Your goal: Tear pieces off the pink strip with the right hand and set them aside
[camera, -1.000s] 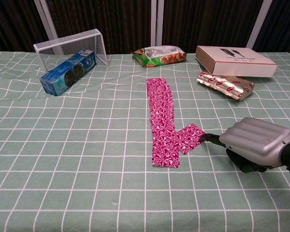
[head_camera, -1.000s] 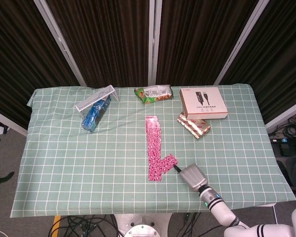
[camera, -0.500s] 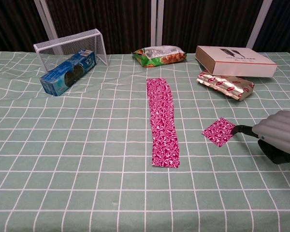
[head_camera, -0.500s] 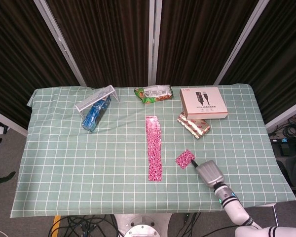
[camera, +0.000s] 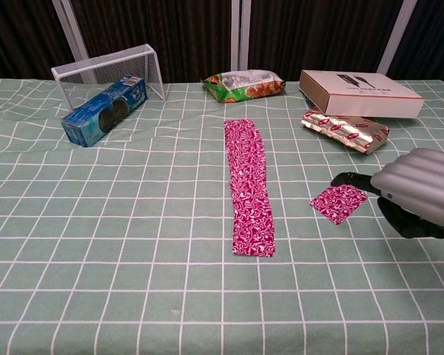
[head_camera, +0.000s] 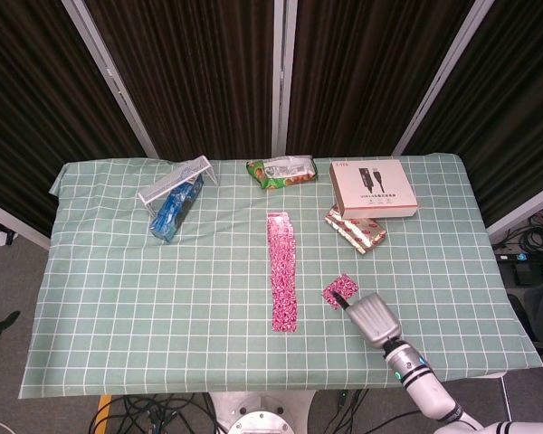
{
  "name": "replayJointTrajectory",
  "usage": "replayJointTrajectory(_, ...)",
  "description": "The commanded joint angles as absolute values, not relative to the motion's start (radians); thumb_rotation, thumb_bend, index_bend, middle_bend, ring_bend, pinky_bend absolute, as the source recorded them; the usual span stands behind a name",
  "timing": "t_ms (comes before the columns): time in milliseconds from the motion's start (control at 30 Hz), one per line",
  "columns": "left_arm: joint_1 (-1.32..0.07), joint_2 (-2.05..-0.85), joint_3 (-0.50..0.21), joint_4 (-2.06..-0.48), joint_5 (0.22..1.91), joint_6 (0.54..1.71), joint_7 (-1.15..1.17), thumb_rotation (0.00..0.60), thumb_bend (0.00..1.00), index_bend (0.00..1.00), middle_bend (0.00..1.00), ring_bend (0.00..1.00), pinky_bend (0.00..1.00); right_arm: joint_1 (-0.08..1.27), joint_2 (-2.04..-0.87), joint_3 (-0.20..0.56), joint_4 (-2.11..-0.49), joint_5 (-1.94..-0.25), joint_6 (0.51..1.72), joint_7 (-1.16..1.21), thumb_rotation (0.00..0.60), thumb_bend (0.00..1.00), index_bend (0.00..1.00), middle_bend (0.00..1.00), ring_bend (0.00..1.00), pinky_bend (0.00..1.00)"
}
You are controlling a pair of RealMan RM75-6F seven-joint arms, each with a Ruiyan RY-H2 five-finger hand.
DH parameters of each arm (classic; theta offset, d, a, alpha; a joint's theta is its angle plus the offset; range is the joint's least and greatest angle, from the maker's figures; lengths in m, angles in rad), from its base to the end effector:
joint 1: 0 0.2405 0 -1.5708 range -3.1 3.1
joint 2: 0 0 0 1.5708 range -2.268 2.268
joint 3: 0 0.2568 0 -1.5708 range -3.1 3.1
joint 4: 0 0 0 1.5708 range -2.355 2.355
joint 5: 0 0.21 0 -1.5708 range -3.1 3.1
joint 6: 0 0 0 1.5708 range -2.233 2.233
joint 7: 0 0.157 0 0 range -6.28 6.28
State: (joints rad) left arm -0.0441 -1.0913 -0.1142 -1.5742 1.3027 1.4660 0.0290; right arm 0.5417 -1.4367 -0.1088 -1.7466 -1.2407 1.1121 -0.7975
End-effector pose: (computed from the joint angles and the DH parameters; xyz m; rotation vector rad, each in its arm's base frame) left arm -0.3517 0.1911 0.1932 -1.1849 -0.9020 -0.7489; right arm -0.1962 -0.2367 -0.0190 2.1071 -0.6295 0.5604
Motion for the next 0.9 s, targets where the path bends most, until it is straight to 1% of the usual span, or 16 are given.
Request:
replayJointTrajectory(33, -0.043, -1.082, -0.115, -1.582, 1.3, 1.464, 0.026, 0.6, 0.12, 0.02, 0.0, 0.0, 0.03, 0.564, -1.458, -0.109, -1.804, -1.226, 1.064, -0.838, 0.6, 1.0, 0.13, 0.83, 0.79, 0.72)
replayJointTrajectory(167, -0.039, -1.071, -0.114, -1.585, 1.295, 1.462, 0.023, 0.6, 0.12, 0.02, 0.0, 0.0, 0.03, 0.6, -1.502, -0.082, -1.816, -1.131, 1.016, -0.912, 0.6, 1.0, 0.13, 0.83, 0.79, 0.72)
replayJointTrajectory(367, -0.038, -1.07, -0.113, -1.58, 1.28, 1.447, 0.011, 0.6, 0.12, 0.02, 0.0, 0.0, 0.03, 0.652, -1.594, -0.044, -1.77, -1.011, 0.983, -0.994, 0.6, 1.0, 0.13, 0.83, 0.79, 0.72)
replayJointTrajectory(533, -0.039, -1.072, -0.108, -1.57, 1.281, 1.435, 0.005, 0.6, 0.12, 0.02, 0.0, 0.0, 0.03, 0.688, -1.645, -0.03, -1.741, -0.944, 0.977, -1.031, 0.6, 1.0, 0.13, 0.83, 0.79, 0.72)
replayJointTrajectory(733, -0.039, -1.074, -0.105, -1.562, 1.288, 1.433, -0.005, 0.6, 0.12, 0.02, 0.0, 0.0, 0.03, 0.71, -1.674, -0.032, -1.721, -0.908, 0.979, -1.035, 0.6, 1.0, 0.13, 0.83, 0.79, 0.72)
replayJointTrajectory(900, -0.041, -1.077, -0.101, -1.558, 1.299, 1.432, -0.008, 0.6, 0.12, 0.02, 0.0, 0.0, 0.03, 0.72, -1.672, -0.052, -1.721, -0.889, 0.992, -1.041, 0.6, 1.0, 0.13, 0.83, 0.79, 0.72)
